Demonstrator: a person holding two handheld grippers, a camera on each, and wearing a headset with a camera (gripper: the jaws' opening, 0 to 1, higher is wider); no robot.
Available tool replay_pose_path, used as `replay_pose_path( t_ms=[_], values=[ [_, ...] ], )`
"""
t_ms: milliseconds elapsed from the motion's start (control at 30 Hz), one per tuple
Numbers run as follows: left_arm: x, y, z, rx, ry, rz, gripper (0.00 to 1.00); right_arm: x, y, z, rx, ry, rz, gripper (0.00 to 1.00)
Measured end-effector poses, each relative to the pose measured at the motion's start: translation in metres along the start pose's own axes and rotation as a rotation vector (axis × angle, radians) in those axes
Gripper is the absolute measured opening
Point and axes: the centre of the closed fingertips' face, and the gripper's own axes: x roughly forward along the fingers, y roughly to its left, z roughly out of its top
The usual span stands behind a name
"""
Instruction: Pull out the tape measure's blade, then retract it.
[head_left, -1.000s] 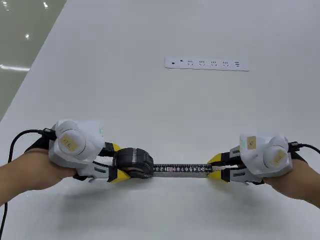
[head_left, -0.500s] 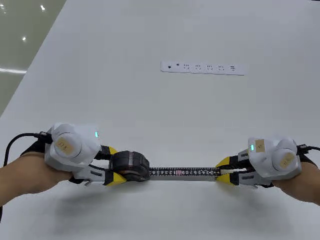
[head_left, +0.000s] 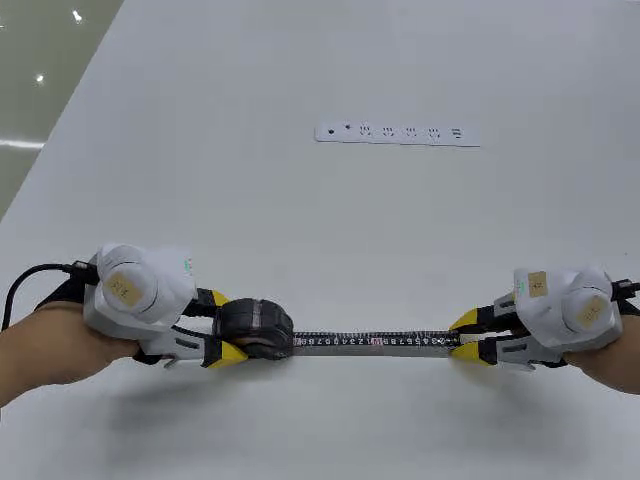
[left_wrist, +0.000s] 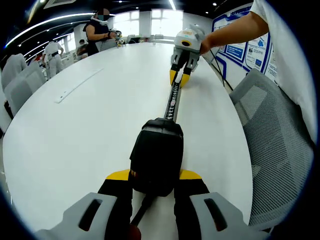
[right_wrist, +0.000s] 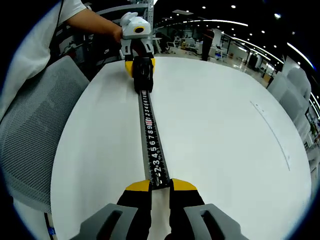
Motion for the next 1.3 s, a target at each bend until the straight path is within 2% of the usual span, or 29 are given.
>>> replay_pose_path(
  t_ms=[200, 900, 1300],
  values=[
    [0.000, 0.000, 0.000, -0.001, 0.000, 0.000, 0.26, -0.007, -0.005, -0.008, 0.015, 0.013, -0.013, 0.09],
    [0.000, 0.000, 0.000, 0.000, 0.001, 0.005, 0.26, -0.023, -0.005, -0.025, 0.040, 0.041, -0.026, 0.09],
    [0.001, 0.001, 0.000, 0.001, 0.008, 0.022, 0.27, -0.023, -0.003, -0.024, 0.048, 0.046, -0.030, 0.11]
  ],
)
